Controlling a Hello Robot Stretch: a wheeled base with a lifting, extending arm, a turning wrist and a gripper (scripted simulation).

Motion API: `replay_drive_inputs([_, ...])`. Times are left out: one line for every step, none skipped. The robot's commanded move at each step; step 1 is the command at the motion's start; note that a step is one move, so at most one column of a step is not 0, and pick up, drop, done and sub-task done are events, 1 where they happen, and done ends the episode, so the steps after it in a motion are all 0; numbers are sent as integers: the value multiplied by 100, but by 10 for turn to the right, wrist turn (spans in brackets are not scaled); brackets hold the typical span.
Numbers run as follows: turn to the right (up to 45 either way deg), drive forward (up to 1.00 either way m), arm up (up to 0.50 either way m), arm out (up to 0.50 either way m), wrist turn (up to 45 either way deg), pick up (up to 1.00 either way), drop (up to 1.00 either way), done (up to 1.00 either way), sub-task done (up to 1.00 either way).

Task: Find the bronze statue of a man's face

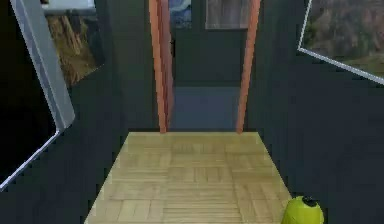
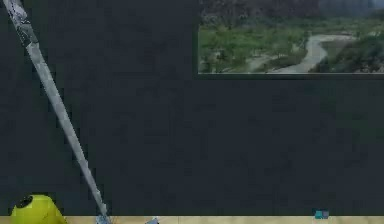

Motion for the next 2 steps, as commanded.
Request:
replay_drive_inputs([-450,0,0,0,0,0,0,0,0])
replay_drive_inputs([-450,0,0,0,0,0,0,0,0])
